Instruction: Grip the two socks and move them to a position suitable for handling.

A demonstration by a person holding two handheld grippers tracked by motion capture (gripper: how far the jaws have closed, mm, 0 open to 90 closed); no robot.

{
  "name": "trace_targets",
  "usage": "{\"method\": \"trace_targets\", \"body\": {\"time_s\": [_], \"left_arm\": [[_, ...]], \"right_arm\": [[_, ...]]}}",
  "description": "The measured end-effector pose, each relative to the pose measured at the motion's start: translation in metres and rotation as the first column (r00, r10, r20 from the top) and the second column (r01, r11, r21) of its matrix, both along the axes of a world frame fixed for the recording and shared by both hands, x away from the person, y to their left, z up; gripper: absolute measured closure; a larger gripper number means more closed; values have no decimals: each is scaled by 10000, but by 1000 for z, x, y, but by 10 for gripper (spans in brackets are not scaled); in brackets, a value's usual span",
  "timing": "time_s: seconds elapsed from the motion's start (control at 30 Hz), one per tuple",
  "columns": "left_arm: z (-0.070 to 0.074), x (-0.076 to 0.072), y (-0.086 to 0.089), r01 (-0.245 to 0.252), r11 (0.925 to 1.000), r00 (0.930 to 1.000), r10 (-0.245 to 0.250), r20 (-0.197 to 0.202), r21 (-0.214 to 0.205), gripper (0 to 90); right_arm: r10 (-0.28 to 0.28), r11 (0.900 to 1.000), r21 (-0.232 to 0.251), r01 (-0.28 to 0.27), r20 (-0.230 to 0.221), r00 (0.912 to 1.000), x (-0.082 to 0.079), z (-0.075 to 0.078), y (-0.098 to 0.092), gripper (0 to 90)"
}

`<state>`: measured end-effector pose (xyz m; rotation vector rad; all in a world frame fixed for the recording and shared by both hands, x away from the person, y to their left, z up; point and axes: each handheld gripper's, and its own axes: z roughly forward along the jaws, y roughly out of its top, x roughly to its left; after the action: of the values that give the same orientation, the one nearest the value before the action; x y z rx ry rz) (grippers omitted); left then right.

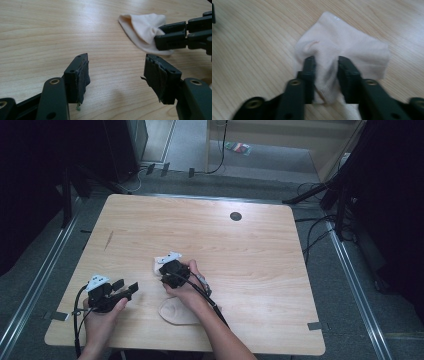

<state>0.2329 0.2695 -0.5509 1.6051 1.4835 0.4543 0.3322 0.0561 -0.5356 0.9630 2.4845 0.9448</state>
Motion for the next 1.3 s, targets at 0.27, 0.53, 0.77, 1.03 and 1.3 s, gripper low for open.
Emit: {"method": "trace_targets", "body": {"time_s": [0.27,0.53,0.77,1.03,1.3], "left_arm": [[0,-1,-1,57,10000,10000,-57,26,0,375],[0,0,-2,62,10000,10000,-62,31,40,382],[-1,0,-4,132,9998,9999,-132,6,167,387],[-1,0,-5,184,9997,9998,-184,-24,166,390],[-2,1,-3,135,9999,9999,-135,17,31,390]], "right_arm": [[-700,9952,699,688,148,9974,-2,23,-16,841],[-1345,9878,899,1272,808,9876,-5,50,-53,842],[-2208,9750,475,2171,972,9705,-7,44,-98,842],[-2317,9724,304,2314,60,9728,-8,13,-105,715],[-2342,9508,2094,2281,45,9722,-5,36,-136,603]]}}
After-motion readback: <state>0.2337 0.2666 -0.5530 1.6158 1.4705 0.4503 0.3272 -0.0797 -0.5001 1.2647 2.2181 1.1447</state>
